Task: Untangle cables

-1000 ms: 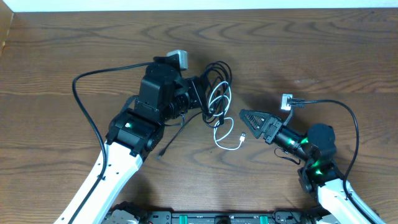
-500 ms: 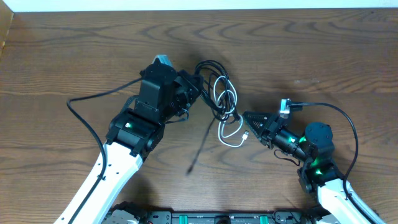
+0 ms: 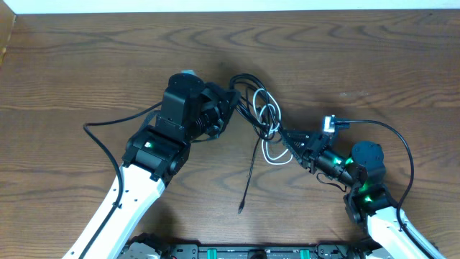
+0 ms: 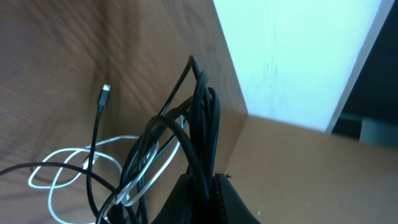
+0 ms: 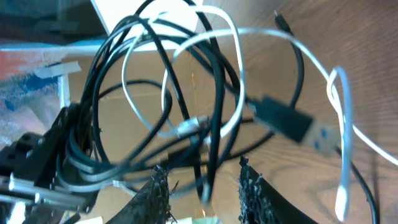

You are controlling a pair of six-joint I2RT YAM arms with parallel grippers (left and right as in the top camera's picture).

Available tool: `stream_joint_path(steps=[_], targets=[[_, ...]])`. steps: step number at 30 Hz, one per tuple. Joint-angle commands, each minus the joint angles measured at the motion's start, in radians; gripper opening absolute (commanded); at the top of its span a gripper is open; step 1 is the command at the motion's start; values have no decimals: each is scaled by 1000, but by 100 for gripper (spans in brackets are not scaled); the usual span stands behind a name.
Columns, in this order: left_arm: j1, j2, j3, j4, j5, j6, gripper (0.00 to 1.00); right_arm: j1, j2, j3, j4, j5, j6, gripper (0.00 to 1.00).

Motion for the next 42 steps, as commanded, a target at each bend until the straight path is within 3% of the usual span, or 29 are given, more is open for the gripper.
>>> stream_joint_path(steps=[1, 9, 20, 26, 33, 42], targets=[[1, -8, 15, 2, 109, 123, 8, -1, 0, 5, -6, 85, -57, 35], [1, -8, 15, 36, 245, 272, 8, 0, 2, 5, -145, 173, -89, 34], [1, -8, 15, 51, 389, 360, 8, 0, 2, 5, -145, 208, -89, 33], [2, -8, 15, 179, 437, 385, 8, 0, 2, 5, -165, 190, -106, 25], [37, -10, 15, 417, 463, 407, 8, -1, 2, 5, -378, 160, -203, 20], [148, -10, 15, 425, 554, 407, 8, -3, 2, 5, -430, 188, -261, 21]])
